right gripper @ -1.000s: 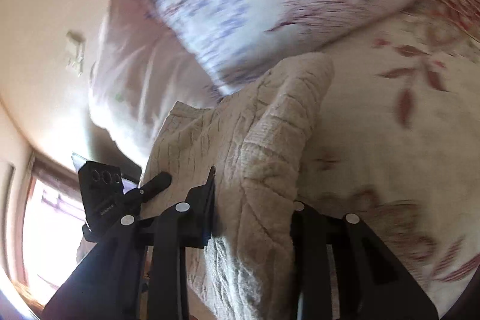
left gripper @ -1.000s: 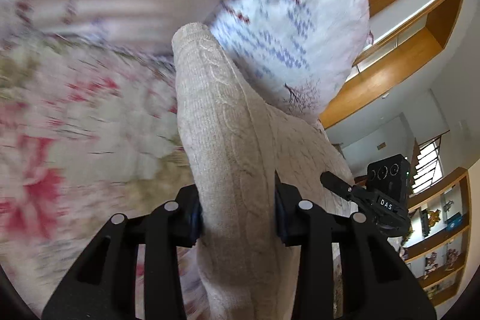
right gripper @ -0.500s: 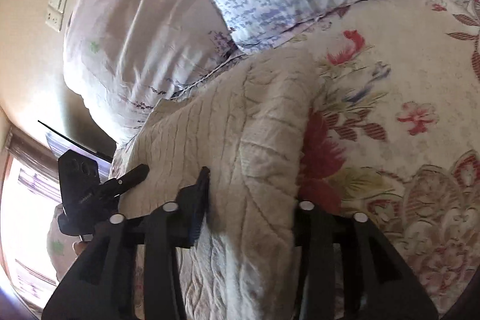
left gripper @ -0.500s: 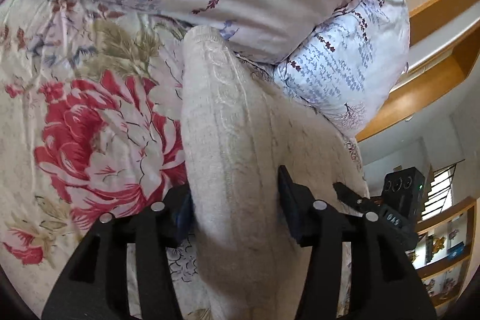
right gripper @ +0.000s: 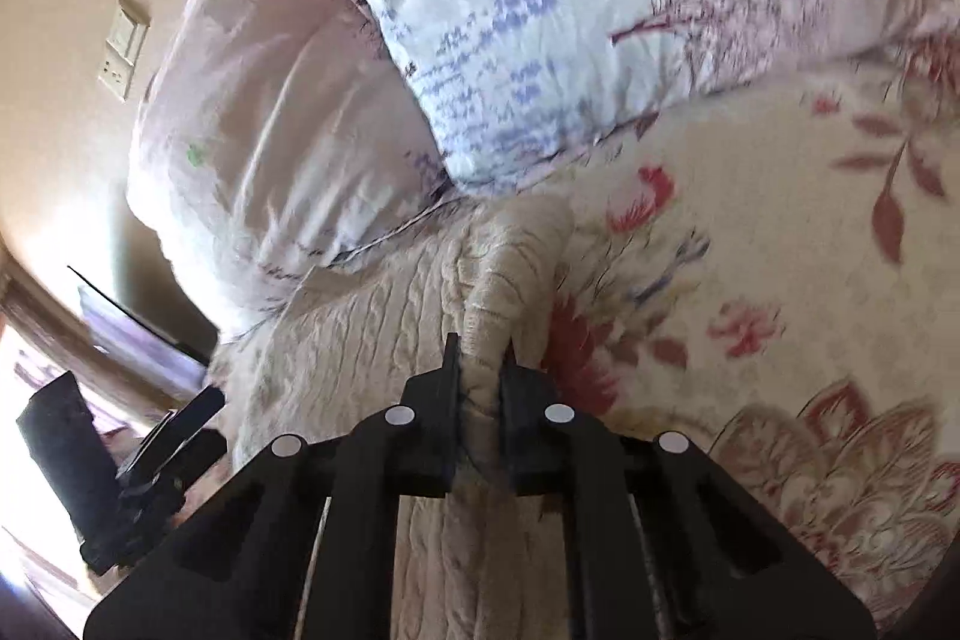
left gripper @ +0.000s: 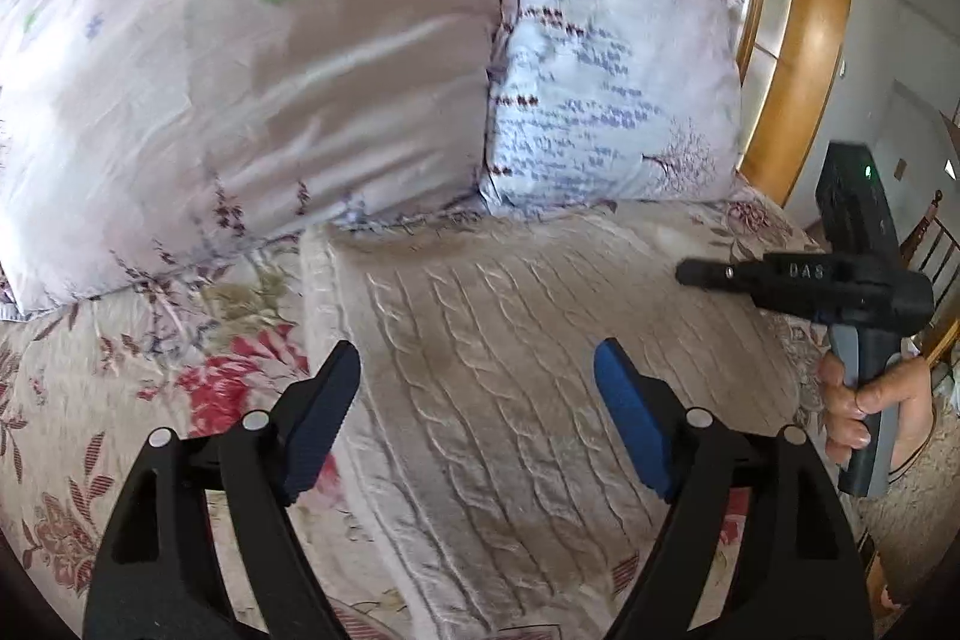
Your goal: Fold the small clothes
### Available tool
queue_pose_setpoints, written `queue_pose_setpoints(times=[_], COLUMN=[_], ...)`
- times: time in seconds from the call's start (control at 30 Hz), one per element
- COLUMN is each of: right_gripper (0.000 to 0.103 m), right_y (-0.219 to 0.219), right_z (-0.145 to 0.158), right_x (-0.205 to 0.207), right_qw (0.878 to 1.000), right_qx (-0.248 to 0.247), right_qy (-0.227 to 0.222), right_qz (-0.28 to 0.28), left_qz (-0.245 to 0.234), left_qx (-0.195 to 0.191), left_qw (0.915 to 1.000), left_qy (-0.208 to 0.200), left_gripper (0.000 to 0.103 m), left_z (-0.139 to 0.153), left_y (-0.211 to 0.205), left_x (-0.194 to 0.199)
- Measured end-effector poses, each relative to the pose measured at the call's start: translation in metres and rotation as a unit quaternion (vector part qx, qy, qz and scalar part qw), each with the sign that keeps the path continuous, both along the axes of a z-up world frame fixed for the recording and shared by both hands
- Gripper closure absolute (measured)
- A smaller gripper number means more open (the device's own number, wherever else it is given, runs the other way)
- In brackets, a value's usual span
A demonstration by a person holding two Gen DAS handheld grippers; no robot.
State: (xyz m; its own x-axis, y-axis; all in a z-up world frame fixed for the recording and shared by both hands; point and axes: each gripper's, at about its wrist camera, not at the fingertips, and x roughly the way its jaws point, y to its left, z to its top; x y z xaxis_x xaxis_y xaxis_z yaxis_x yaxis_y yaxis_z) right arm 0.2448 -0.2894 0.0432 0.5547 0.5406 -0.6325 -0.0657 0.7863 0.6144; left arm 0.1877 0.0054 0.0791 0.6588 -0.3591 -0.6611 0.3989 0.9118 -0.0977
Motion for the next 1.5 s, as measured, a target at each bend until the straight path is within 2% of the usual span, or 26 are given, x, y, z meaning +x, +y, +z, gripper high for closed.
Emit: queue_pose_setpoints(times=[0.1,0.3,0.37,0.4,0.43,0.47,0.6,0.7,0.83,0.9,0.93,1.03,1.13,1.17,1.23,1.27,1.3,1.37,1.4,1.43,1.5], right_gripper=[0.092,0.091,0.084,0.072,0.064,0.063,0.063,0.063,0.063,0.063,0.063,0.062,0.061,0.058,0.031,0.025,0.018,0.013,0.005,0.001,0.001], right_y=[0.008,0.007,0.008,0.007,0.006,0.004,0.008,0.023,0.047,0.055,0.057,0.059,0.062,0.059,0.052,0.048,0.044,0.036,0.034,0.032,0.031], right_z=[-0.009,-0.021,-0.019,-0.016,-0.012,-0.005,0.024,0.035,0.021,0.007,0.006,0.005,0.009,0.013,0.020,0.023,0.028,0.035,0.036,0.037,0.037], right_x=[0.009,0.015,0.016,0.014,0.010,0.000,-0.039,-0.065,-0.074,-0.071,-0.071,-0.072,-0.077,-0.081,-0.090,-0.094,-0.100,-0.110,-0.112,-0.116,-0.124], right_qw=[0.999,0.997,0.996,0.996,0.995,0.995,0.993,0.988,0.980,0.975,0.973,0.973,0.970,0.972,0.976,0.976,0.975,0.974,0.974,0.973,0.971], right_qx=[-0.048,-0.062,-0.076,-0.085,-0.091,-0.094,-0.103,-0.107,-0.155,-0.193,-0.203,-0.211,-0.223,-0.217,-0.204,-0.202,-0.205,-0.206,-0.206,-0.207,-0.213], right_qy=[0.018,0.040,0.040,0.037,0.031,0.013,-0.062,-0.099,-0.079,-0.058,-0.063,-0.061,-0.063,-0.064,-0.072,-0.078,-0.085,-0.097,-0.097,-0.098,-0.105], right_qz=[-0.006,-0.012,-0.010,-0.011,-0.014,-0.019,0.003,0.049,0.095,0.093,0.089,0.075,0.067,0.059,0.040,0.028,0.016,0.001,-0.004,-0.011,-0.020], left_qz=[0.012,0.027,0.030,0.033,0.037,0.039,0.056,0.076,0.081,0.082,0.083,0.088,0.095,0.097,0.097,0.097,0.100,0.113,0.121,0.123,0.131], left_qx=[0.022,0.068,0.074,0.070,0.062,0.055,0.028,0.031,0.048,0.055,0.055,0.063,0.050,0.041,0.027,0.023,0.018,0.016,0.015,0.014,0.020], left_qw=[0.9994,0.9966,0.9962,0.9964,0.9969,0.9972,0.9973,0.9960,0.9944,0.9933,0.9930,0.9920,0.9923,0.9928,0.9938,0.9941,0.9940,0.9928,0.9921,0.9918,0.9907], left_qy=[0.024,0.039,0.035,0.034,0.033,0.033,0.037,0.036,0.050,0.060,0.063,0.065,0.061,0.057,0.046,0.043,0.040,0.034,0.031,0.031,0.032], left_gripper=[0.028,0.027,0.024,0.025,0.025,0.025,0.025,0.025,0.025,0.025,0.025,0.023,0.023,0.023,0.022,0.021,0.016,0.007,0.004,0.003,0.002], left_z=[-0.014,-0.034,-0.036,-0.035,-0.034,-0.031,-0.023,-0.024,-0.036,-0.044,-0.047,-0.056,-0.055,-0.052,-0.047,-0.045,-0.044,-0.043,-0.042,-0.042,-0.042], left_y=[-0.004,-0.018,-0.020,-0.019,-0.016,-0.013,0.010,0.026,0.031,0.030,0.029,0.025,0.028,0.030,0.035,0.036,0.039,0.043,0.044,0.044,0.042], left_x=[0.008,0.016,0.020,0.019,0.016,0.012,-0.008,-0.022,-0.029,-0.027,-0.026,-0.023,-0.027,-0.032,-0.044,-0.048,-0.055,-0.066,-0.072,-0.077,-0.083])
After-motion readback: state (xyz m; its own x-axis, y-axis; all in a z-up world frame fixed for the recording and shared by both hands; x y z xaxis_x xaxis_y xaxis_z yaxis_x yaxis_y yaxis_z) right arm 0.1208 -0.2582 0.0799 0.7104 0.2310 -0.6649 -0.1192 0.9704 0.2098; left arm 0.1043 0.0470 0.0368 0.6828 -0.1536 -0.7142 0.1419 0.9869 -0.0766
